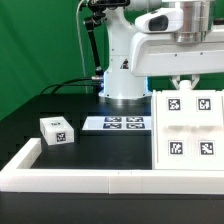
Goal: Assemble cabinet
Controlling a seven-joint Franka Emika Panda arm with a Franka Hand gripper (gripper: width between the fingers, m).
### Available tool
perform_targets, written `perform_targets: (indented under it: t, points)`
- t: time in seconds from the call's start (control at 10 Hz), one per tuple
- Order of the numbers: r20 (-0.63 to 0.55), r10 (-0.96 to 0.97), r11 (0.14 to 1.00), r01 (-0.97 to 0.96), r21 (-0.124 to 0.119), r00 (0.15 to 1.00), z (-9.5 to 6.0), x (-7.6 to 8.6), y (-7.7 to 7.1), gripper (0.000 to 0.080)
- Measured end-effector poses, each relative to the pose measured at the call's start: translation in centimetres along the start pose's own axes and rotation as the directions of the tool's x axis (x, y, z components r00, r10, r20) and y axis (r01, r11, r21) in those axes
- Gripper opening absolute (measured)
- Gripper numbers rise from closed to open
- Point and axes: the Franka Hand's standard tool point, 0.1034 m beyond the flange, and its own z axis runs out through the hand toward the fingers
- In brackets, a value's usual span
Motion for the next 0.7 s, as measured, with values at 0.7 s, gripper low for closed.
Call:
perform_targets:
  t: [0.7]
  points:
    - [0.041, 0.004, 1.0, -0.004, 0.001, 0.999, -2.8, 3.4, 0.8, 0.0002]
